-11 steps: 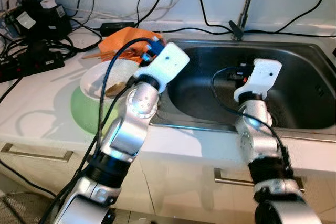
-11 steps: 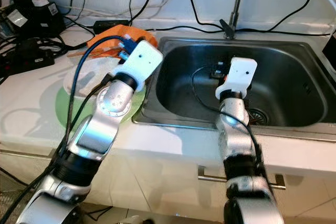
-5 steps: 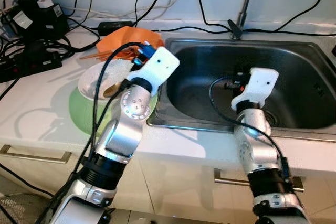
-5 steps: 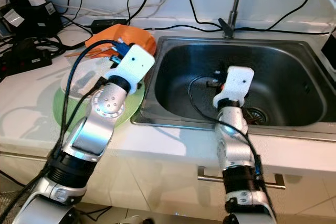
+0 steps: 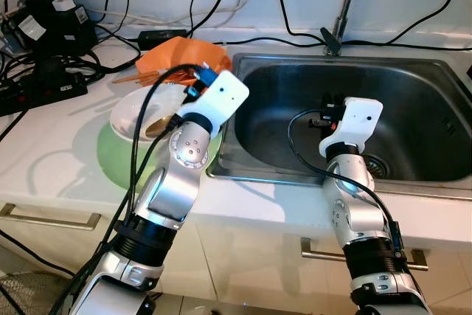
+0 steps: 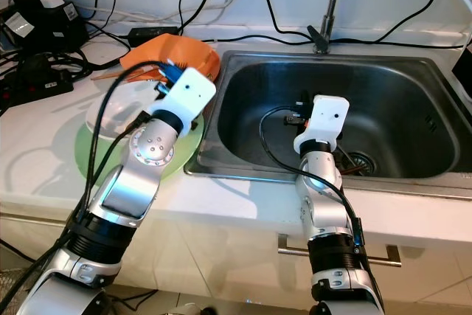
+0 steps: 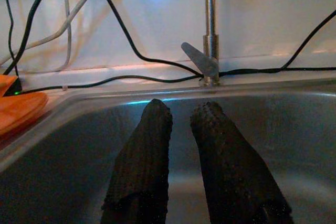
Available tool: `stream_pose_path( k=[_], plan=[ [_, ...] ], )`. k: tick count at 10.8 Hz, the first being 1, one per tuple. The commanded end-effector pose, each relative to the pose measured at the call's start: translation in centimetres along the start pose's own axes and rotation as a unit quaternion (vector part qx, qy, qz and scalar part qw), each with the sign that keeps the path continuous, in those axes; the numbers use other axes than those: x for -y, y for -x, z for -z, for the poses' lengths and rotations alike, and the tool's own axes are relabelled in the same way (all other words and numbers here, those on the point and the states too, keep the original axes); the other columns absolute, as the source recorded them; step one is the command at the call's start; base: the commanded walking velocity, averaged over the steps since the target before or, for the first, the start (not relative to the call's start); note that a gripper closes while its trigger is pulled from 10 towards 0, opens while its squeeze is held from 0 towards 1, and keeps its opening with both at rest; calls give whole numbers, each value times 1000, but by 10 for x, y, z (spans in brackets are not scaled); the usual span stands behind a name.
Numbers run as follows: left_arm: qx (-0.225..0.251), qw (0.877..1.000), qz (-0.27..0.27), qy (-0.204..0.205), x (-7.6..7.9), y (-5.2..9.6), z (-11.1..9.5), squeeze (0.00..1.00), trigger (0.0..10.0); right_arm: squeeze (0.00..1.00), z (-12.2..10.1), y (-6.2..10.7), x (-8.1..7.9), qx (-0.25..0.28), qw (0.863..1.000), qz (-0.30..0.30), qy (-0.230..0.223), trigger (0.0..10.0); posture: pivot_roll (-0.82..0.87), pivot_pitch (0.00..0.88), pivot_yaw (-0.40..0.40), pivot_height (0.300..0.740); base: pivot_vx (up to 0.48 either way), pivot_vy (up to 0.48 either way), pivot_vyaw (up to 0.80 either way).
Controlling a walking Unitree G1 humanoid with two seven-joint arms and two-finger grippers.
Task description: Kitchen organization
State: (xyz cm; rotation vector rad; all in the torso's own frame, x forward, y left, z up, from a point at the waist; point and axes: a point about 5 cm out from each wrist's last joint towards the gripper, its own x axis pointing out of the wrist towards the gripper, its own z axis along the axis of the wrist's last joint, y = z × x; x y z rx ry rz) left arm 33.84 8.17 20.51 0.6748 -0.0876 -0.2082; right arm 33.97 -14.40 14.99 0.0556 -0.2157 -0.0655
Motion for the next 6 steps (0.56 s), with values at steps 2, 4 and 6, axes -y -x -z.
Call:
stream_pose_path(
  k=[2, 4, 6],
  plan=[
    [-12, 1000, 17, -3, 5, -4, 4, 0, 10000, 0, -2, 0, -5, 1, 1000, -7, -1, 10000, 43, 0, 72, 740, 0, 0, 0],
    [1, 999, 13, -32, 6, -15, -2, 0, 10000, 0, -4, -2, -6, 2, 1000, -7, -3, 10000, 43, 0, 74, 740, 0, 0, 0],
    [12, 998, 4, -55, 6, -29, -12, 0, 10000, 0, -4, -2, -7, 3, 1000, -6, -5, 10000, 38, 0, 76, 740, 0, 0, 0]
  ],
)
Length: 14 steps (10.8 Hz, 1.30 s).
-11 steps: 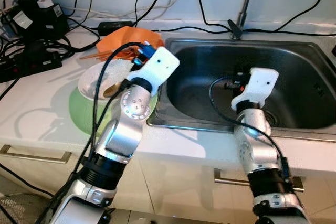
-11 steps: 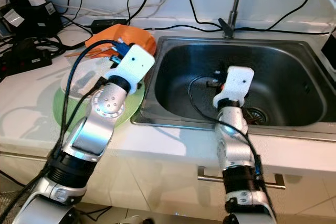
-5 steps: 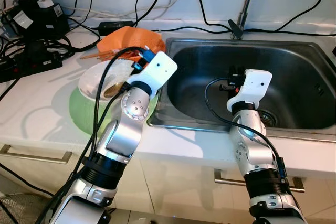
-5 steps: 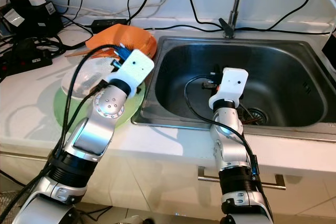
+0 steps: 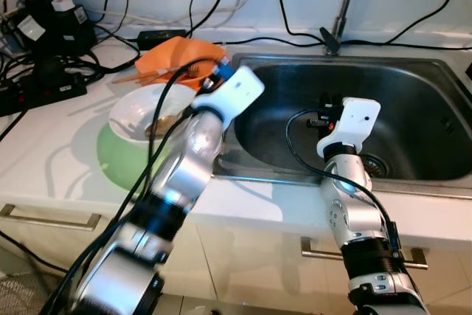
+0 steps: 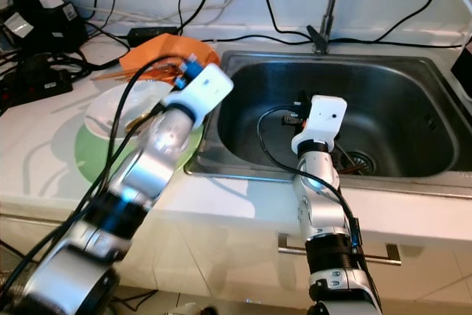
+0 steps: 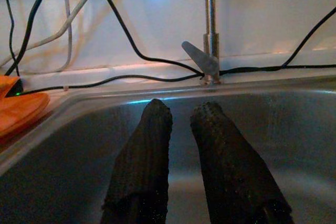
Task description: Kitchen organization
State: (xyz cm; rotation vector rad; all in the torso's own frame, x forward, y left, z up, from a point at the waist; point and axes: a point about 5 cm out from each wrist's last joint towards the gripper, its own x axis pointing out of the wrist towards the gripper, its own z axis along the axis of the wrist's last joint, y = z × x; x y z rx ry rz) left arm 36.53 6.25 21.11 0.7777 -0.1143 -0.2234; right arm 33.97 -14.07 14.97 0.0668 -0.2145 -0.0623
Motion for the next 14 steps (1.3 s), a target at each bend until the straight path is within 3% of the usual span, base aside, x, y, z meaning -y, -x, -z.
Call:
stream_pose_path(
  k=[1, 4, 5, 7, 8, 9, 10, 11, 12, 14],
  plan=[
    [1, 1000, -10, -13, -4, -5, -3, 0, 10000, 0, -5, -2, -4, 4, 1000, -4, 0, 10000, 37, 0, 75, 740, 0, 0, 0],
    [-21, 999, -32, -36, -17, -16, 0, 0, 10000, 0, -5, -3, -2, 5, 1000, 1, 0, 10000, 34, 0, 77, 740, 0, 0, 0],
    [-31, 998, -36, -42, -19, -16, 4, 0, 8941, 0, -5, -2, -2, 4, 1000, 1, 0, 10000, 39, 0, 73, 740, 0, 0, 0],
    [-40, 998, -38, -43, -23, -15, 10, 0, 4902, 0, -5, -3, -3, 3, 1000, -3, 0, 10000, 47, 0, 67, 740, 0, 0, 0],
    [-42, 998, -34, -27, -23, -14, 11, 0, 4000, 0, -6, -4, -3, 4, 1000, -3, 0, 10000, 47, 0, 66, 740, 0, 0, 0],
    [-41, 999, -23, -9, -20, -12, 10, 0, 0, 0, -6, -4, -3, 4, 1000, -3, 0, 10000, 47, 0, 65, 740, 0, 0, 0],
    [-40, 999, -17, -7, -17, -10, 10, 0, 0, 0, -6, -4, -3, 3, 1000, -3, 1, 10000, 45, 0, 66, 740, 0, 0, 0],
    [-39, 999, -2, -1, -9, -5, 11, 0, 5647, 0, -5, -3, -3, 3, 1000, -4, 2, 10000, 41, 0, 71, 740, 0, 0, 0],
    [-40, 999, 11, 2, -3, 0, 12, 0, 10000, 0, -5, -3, -4, 3, 1000, -5, 2, 10000, 42, 0, 74, 740, 0, 0, 0],
    [-49, 998, 25, 4, 4, 6, 18, 0, 10000, 0, -4, -4, -5, 3, 1000, -7, 1, 10000, 45, 0, 75, 740, 0, 0, 0]
  ],
)
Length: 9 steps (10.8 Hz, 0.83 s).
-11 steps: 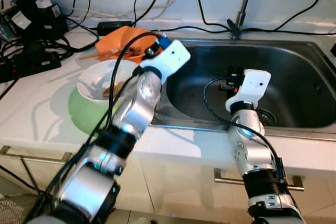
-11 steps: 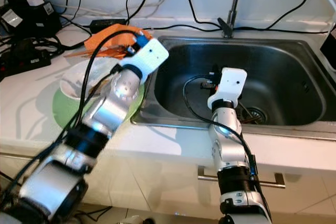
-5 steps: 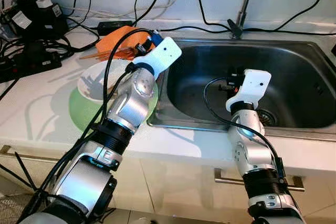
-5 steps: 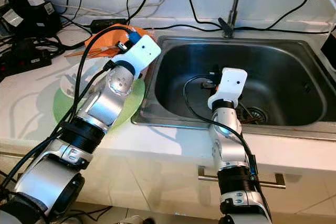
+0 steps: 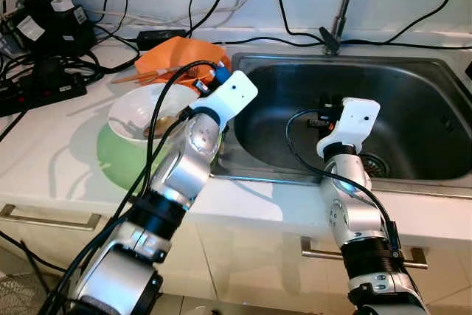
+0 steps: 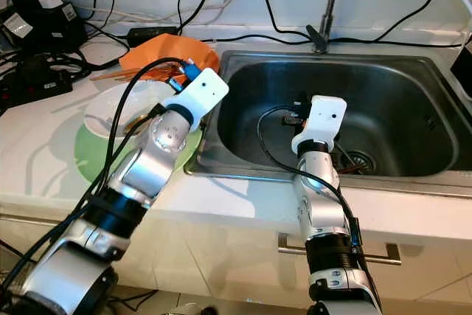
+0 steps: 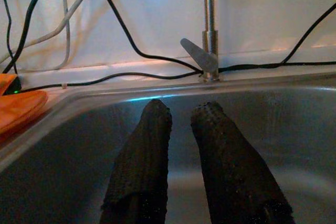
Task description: Kitchen organization
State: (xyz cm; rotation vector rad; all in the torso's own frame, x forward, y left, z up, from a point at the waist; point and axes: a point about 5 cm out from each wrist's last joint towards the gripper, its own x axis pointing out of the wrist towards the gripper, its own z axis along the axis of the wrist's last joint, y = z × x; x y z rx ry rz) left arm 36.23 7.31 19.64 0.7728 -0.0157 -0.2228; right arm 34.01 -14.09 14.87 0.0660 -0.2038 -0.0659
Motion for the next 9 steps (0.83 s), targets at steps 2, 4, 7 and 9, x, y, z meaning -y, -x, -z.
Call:
stream_pose_path(
  k=[2, 4, 7, 9],
  plan=[
    [-9, 1000, 4, -8, 0, 2, 4, 0, 10000, 0, -5, -3, -7, 7, 1000, -13, 0, 10000, 44, 0, 76, 740, 0, 0, 0],
    [-7, 1000, -9, -28, -4, 0, 2, 0, 10000, 0, -6, -3, -8, 8, 1000, -14, -1, 10000, 46, 0, 73, 740, 0, 0, 0],
    [3, 999, -28, -30, -12, -3, -4, 0, 471, 0, -5, -3, -7, 8, 1000, -10, -2, 10000, 41, 0, 70, 740, 0, 0, 0],
    [6, 999, -30, -32, -11, -4, -5, 0, 0, 0, -5, -4, -6, 8, 1000, -10, 0, 10000, 39, 0, 70, 740, 0, 0, 0]
  ],
)
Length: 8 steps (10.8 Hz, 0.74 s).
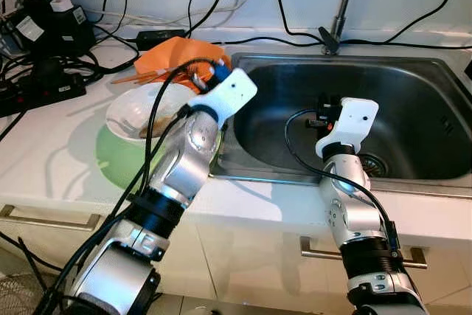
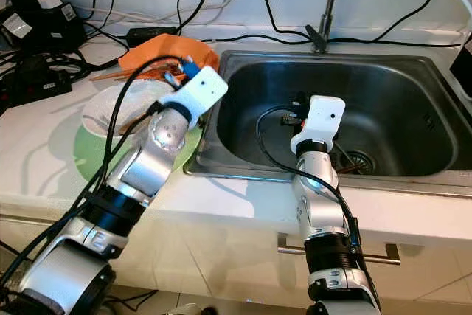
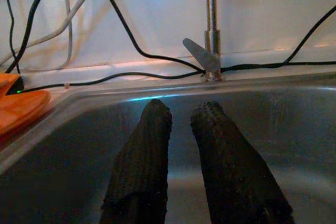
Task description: Kitchen organization
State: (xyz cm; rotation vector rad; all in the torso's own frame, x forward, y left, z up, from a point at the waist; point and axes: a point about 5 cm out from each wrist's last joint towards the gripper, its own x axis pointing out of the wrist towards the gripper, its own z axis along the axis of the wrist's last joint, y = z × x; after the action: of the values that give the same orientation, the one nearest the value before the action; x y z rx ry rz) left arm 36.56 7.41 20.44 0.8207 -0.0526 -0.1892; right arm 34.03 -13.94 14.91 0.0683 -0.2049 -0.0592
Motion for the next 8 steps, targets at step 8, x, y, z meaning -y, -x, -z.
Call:
stream_pose_path(
  k=[8],
  plan=[
    [6, 1000, -17, -7, -10, -1, -3, 0, 0, 0, -7, -6, -6, 8, 1000, -7, -1, 10000, 44, 0, 68, 740, 0, 0, 0]
  ],
)
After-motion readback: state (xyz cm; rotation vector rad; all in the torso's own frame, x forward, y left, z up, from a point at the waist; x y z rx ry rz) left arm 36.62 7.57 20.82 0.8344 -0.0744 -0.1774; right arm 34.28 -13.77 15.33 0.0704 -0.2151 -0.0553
